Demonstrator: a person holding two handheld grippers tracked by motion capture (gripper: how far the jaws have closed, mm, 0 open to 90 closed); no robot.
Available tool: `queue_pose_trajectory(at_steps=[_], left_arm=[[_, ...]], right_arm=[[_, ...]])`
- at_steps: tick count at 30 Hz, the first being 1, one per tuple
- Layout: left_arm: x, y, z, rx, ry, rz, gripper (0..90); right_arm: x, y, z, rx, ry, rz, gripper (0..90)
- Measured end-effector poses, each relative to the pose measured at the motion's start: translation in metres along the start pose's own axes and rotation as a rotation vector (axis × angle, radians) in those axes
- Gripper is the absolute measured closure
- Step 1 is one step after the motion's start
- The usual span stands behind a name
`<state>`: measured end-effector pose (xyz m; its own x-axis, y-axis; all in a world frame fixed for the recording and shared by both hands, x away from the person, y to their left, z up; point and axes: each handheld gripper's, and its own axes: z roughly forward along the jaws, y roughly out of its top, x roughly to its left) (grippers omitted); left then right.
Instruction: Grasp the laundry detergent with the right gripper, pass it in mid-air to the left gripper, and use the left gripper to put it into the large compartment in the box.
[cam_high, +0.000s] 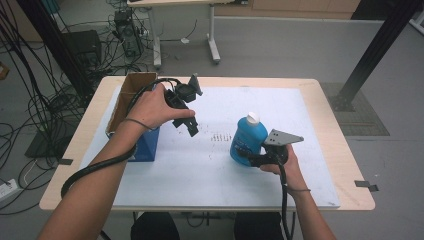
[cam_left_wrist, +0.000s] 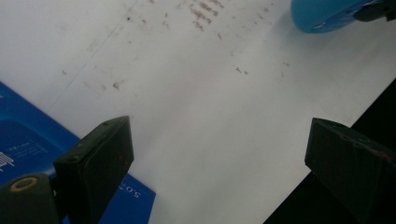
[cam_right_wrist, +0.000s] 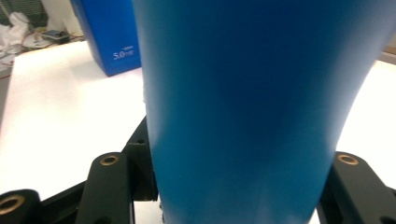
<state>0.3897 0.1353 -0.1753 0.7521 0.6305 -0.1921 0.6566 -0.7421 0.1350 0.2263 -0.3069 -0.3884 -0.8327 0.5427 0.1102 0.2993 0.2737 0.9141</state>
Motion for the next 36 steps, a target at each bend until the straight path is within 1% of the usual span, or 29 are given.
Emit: queue_pose_trajectory(at_steps=[1,2,3,4,7,8,9,11,12,13,15,16,17,19,21,22,23,24,25,27,28,29,31,32,33,34,35,36], left_arm=[[-0.006,-0.001,-0.003,-0.004,0.006,0.023,8.3],[-0.006,-0.001,-0.003,-0.004,0.006,0.023,8.3],[-0.01,-0.001,-0.006,-0.003,0.004,0.052,8.4],[-0.013,-0.001,-0.008,-0.005,0.006,0.057,8.3],[-0.02,-0.003,-0.013,-0.005,0.003,0.098,8.3],[-0.02,-0.003,-0.013,-0.005,0.003,0.098,8.3],[-0.025,-0.002,-0.016,0.001,0.004,0.123,8.4],[-0.03,-0.002,-0.019,0.009,0.004,0.157,8.3],[-0.03,-0.002,-0.019,0.009,0.004,0.157,8.3],[-0.035,-0.001,-0.022,0.015,0.008,0.173,8.3],[-0.04,0.001,-0.025,0.023,0.022,0.187,8.3],[-0.04,0.001,-0.025,0.023,0.022,0.187,8.3],[-0.042,0.001,-0.027,0.023,0.023,0.198,8.3],[-0.047,-0.002,-0.034,0.008,0.016,0.227,8.3],[-0.05,-0.001,-0.037,0.012,0.011,0.247,8.3],[-0.054,-0.001,-0.039,0.01,0.016,0.268,8.3],[-0.057,-0.001,-0.041,0.009,0.009,0.288,8.4],[-0.059,0.0,-0.042,0.012,0.004,0.296,8.6],[-0.064,0.002,-0.045,0.019,0.011,0.32,8.5],[-0.07,0.003,-0.048,0.022,0.011,0.345,8.7],[-0.072,0.004,-0.05,0.023,0.006,0.352,8.5],[-0.075,0.006,-0.052,0.022,0.005,0.374,8.4],[-0.079,0.009,-0.056,0.025,0.002,0.4,8.6],[-0.079,0.009,-0.056,0.025,0.002,0.4,8.6],[-0.083,0.009,-0.059,0.018,0.001,0.421,8.7],[-0.083,0.009,-0.059,0.018,0.001,0.421,8.7],[-0.086,0.011,-0.062,0.022,-0.008,0.435,8.7],[-0.09,0.013,-0.064,0.031,-0.004,0.454,8.7]], right_arm=[[0.0,0.003,0.001,0.003,0.012,-0.009,42.6],[0.0,0.003,0.001,0.003,0.012,-0.009,42.6],[-0.001,0.005,0.001,0.007,0.025,-0.014,42.6],[-0.002,0.007,0.002,0.009,0.036,-0.018,42.6],[-0.002,0.01,0.002,0.017,0.049,-0.027,42.6],[-0.002,0.011,0.002,0.017,0.054,-0.029,42.6],[-0.002,0.011,0.003,0.017,0.058,-0.029,42.6],[-0.002,0.013,0.004,0.02,0.074,-0.035,42.6],[-0.002,0.013,0.004,0.02,0.074,-0.035,42.6],[-0.003,0.015,0.005,0.022,0.09,-0.041,42.6],[-0.004,0.016,0.006,0.023,0.104,-0.047,42.6],[-0.004,0.016,0.006,0.023,0.104,-0.047,42.6],[-0.004,0.018,0.007,0.025,0.119,-0.049,42.6],[-0.004,0.019,0.008,0.026,0.127,-0.054,42.6],[-0.005,0.02,0.009,0.025,0.136,-0.055,42.6],[-0.005,0.02,0.009,0.026,0.139,-0.057,42.5],[-0.005,0.021,0.01,0.028,0.144,-0.059,42.6],[-0.005,0.021,0.01,0.027,0.149,-0.058,42.6],[-0.005,0.021,0.01,0.027,0.152,-0.06,42.6],[-0.005,0.022,0.011,0.029,0.16,-0.061,42.6],[-0.004,0.022,0.012,0.028,0.164,-0.063,42.6],[-0.004,0.023,0.013,0.029,0.169,-0.066,42.6],[-0.004,0.024,0.014,0.032,0.181,-0.071,42.6],[-0.004,0.024,0.014,0.032,0.181,-0.071,42.6],[-0.003,0.025,0.015,0.034,0.187,-0.071,42.6],[-0.003,0.025,0.015,0.034,0.187,-0.071,42.6],[-0.003,0.026,0.016,0.035,0.197,-0.082,42.6],[-0.003,0.027,0.016,0.036,0.204,-0.081,42.6]])
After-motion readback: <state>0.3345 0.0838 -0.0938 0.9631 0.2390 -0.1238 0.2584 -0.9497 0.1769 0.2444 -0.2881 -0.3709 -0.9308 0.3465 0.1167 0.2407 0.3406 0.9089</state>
